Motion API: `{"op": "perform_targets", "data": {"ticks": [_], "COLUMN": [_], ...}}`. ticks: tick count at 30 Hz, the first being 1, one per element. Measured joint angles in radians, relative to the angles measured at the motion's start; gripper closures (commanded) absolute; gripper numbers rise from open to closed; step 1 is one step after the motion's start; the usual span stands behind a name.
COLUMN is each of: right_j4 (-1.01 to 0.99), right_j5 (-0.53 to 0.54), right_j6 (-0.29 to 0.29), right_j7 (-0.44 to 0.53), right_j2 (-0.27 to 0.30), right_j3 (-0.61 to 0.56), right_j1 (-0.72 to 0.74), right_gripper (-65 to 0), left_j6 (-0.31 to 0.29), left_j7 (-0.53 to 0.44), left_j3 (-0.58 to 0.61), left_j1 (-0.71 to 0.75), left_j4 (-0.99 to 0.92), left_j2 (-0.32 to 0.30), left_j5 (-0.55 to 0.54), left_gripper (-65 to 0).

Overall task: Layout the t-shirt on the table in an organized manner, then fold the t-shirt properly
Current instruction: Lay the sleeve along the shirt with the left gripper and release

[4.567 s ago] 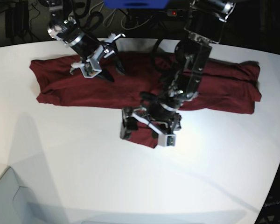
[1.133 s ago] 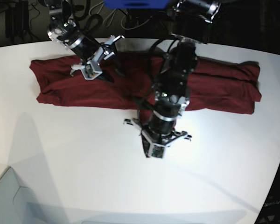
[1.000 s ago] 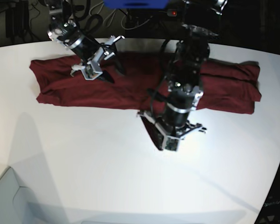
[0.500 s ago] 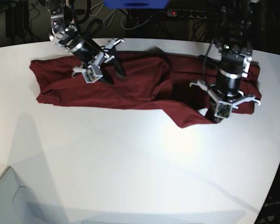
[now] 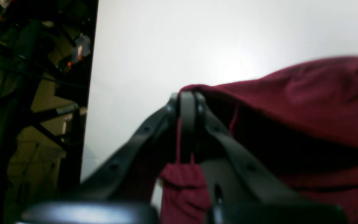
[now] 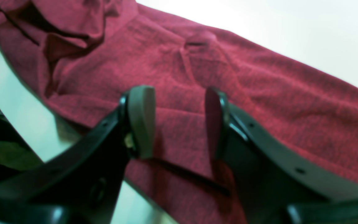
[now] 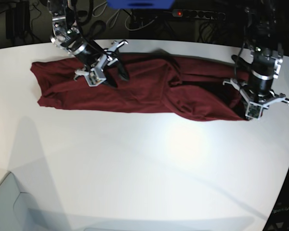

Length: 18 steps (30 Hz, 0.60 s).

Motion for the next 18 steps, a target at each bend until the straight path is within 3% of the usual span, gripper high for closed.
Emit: {"op": "perform_targets", "data": {"ticks": [7,18], "right_j4": [0.000,0.000], "right_j5": [0.000,0.000], "right_j6": [0.000,0.000], "right_j7": [0.001,0.001], "right_j2": [0.000,0.000], "right_j3": [0.000,0.000], "right_j1": [0.003,0.017], "right_gripper": [-27.0,-27.0], "left_j6": [-0.006,-0.006], "left_j7": [-0.013,-0.015], "left_j3": [-0.105,-0.137], "left_j1": [0.048,0.055], "left_j4": [-0.053,-0.240], "left_j2": [-0.005,-0.005], "left_j5": [0.003,0.003], "left_gripper": [-0.1,-0.1]}}
